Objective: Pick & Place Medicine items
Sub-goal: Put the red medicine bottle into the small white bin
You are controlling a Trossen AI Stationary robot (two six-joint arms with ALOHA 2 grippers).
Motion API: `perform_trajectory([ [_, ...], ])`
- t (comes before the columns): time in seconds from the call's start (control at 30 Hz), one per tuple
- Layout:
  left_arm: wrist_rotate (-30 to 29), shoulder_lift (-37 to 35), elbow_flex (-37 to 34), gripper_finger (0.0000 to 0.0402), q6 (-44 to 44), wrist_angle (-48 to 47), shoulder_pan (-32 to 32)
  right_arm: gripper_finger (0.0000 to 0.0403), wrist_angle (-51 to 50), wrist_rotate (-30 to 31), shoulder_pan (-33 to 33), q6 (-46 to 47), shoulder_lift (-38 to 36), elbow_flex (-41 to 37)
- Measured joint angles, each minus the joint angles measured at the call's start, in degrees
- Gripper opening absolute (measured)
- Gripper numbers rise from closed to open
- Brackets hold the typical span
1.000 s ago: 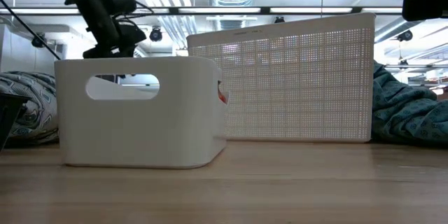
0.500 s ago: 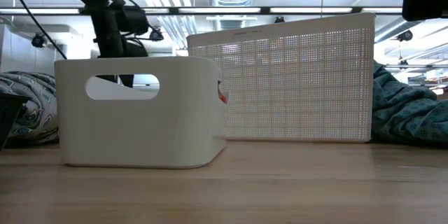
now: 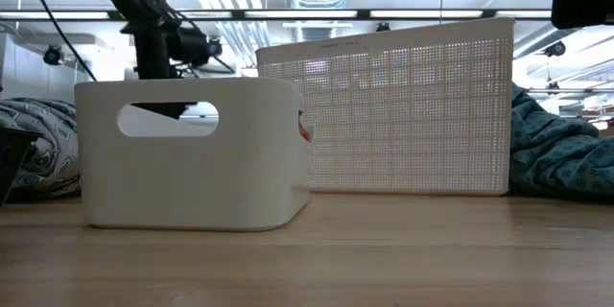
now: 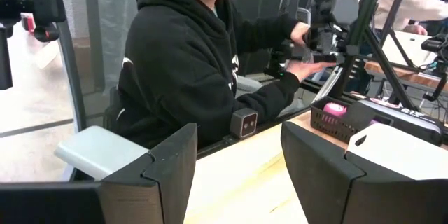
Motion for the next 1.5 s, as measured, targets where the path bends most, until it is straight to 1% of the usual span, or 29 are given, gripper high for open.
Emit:
perform_trajectory([
  [0.1,-0.88,2.86,-0.01,0.0285,0.60,0.46,0.36,0.0206,0.02,0.00,0.02,-0.07,0.00,0.02],
  [0.13,-1.04,3.67,-0.01,0.0285,-0.45,0.76,0.67,0.0206,0.00,0.00,0.00,-0.01,0.00,0.00],
  [0.3,-0.75,7.35,3.22,0.0285,-14.63,-2.06,3.73,0.0206,0.00,0.02,0.00,-0.01,0.00,0.00],
  [0.4,0.36,8.58,4.86,0.0285,-16.35,-1.76,4.60,0.0206,0.02,0.01,0.00,-0.05,0.00,0.01],
  [0.47,0.50,9.39,5.84,0.0285,-19.27,-1.74,4.65,0.0206,0.02,0.00,0.00,-0.05,0.00,0.00],
  [0.57,-1.11,10.65,6.72,0.0285,-23.40,-1.74,4.81,0.0206,0.02,0.00,0.00,0.01,0.00,0.00],
  [0.7,-2.94,11.34,6.81,0.0285,-25.58,-0.28,4.92,0.0206,0.01,0.01,0.01,-0.02,0.00,0.02],
  [0.87,-3.00,11.52,6.79,0.0285,-29.68,-0.57,5.49,0.0206,0.02,0.00,0.00,-0.01,0.00,0.00],
  [1.03,-3.00,11.52,6.75,0.0285,-35.05,-3.03,5.84,0.0206,0.02,0.00,0.00,-0.04,0.00,0.00],
  [1.27,-1.23,11.85,6.72,0.0285,-37.01,-5.01,7.32,0.0206,0.02,0.00,0.01,-0.09,0.00,0.01],
  [1.4,-0.69,14.56,6.72,0.0285,-37.04,-3.74,8.60,0.0206,0.02,0.00,0.01,-0.11,0.00,0.01],
  [1.5,0.84,16.53,6.86,0.0285,-36.87,-3.00,9.67,0.0206,0.01,0.02,0.00,-0.08,-0.01,0.00],
])
